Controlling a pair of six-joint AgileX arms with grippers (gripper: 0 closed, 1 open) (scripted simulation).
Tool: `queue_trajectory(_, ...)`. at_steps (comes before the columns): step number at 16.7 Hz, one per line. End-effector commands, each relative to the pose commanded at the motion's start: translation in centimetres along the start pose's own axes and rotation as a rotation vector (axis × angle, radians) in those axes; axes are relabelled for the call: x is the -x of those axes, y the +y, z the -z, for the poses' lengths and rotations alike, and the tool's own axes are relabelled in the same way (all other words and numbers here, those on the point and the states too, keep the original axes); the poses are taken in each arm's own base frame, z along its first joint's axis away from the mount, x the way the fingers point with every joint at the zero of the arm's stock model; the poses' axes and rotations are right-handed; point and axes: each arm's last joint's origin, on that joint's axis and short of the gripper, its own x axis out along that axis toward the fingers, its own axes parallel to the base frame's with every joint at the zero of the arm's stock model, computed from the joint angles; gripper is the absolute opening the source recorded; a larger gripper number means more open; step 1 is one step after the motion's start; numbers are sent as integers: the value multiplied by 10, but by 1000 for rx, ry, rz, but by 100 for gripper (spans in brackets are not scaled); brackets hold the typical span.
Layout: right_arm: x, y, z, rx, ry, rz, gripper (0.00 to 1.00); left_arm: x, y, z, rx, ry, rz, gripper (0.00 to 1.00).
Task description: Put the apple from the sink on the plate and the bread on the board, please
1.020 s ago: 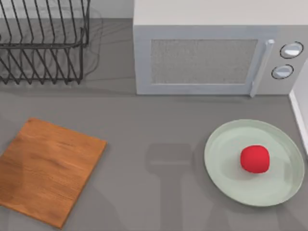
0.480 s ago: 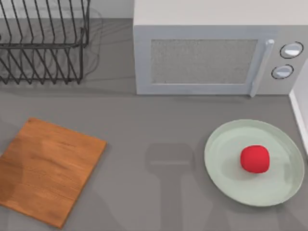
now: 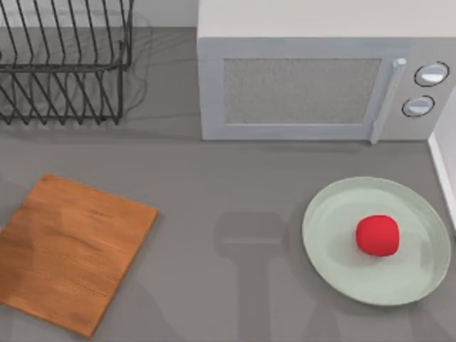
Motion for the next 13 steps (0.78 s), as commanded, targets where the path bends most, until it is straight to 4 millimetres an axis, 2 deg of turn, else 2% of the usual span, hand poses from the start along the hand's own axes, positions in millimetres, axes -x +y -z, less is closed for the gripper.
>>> queue_trajectory(3, 0, 0, 0, 0, 0, 0, 100, 0, 0, 0, 0, 0, 0, 0)
queue_trajectory(6, 0, 0, 0, 0, 0, 0, 100, 10, 1, -2, 3, -16, -2, 0)
queue_trajectory(9, 0, 0, 0, 0, 0, 0, 100, 34, 4, -5, 0, -15, -2, 0)
queue_trajectory(13, 0, 0, 0, 0, 0, 0, 100, 81, 2, -2, -1, 8, 16, 0)
